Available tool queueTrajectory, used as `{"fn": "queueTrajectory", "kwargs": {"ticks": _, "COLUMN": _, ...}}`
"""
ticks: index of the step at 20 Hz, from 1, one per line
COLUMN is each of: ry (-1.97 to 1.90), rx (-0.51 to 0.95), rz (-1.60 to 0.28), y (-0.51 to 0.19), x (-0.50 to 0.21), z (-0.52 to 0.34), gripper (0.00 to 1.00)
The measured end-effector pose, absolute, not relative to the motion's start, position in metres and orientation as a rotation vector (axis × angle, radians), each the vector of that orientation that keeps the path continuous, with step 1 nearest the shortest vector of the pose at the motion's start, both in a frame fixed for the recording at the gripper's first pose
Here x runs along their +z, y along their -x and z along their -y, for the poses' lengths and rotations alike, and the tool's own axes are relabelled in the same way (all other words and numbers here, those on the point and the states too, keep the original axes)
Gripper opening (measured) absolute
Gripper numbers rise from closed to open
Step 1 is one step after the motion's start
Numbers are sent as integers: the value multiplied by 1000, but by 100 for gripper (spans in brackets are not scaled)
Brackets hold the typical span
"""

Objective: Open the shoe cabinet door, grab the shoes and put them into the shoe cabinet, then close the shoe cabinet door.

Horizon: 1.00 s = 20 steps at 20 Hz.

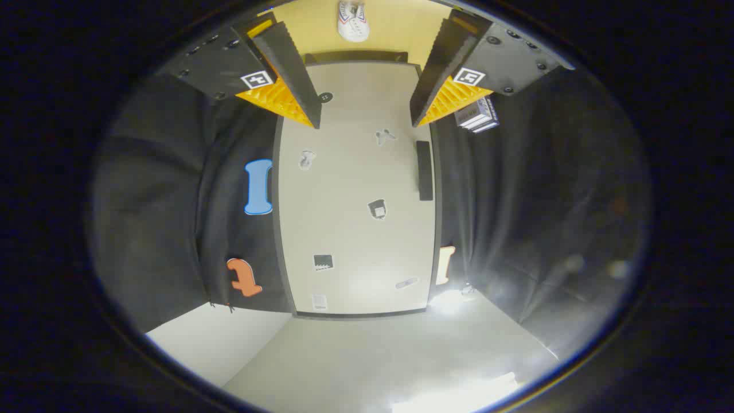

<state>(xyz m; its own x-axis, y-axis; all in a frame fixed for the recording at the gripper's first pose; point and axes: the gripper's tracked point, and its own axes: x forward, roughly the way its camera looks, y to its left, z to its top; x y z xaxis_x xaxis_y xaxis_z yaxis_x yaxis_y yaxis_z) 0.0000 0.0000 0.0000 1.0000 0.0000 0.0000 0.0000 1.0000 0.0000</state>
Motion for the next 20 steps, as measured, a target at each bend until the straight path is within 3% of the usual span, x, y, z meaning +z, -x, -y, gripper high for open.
{"fn": "queueTrajectory", "kwargs": {"ticks": 20, "ry": 47, "rx": 24, "rz": 15, "y": -7, "x": 8, "z": -23, "gripper": 98}}
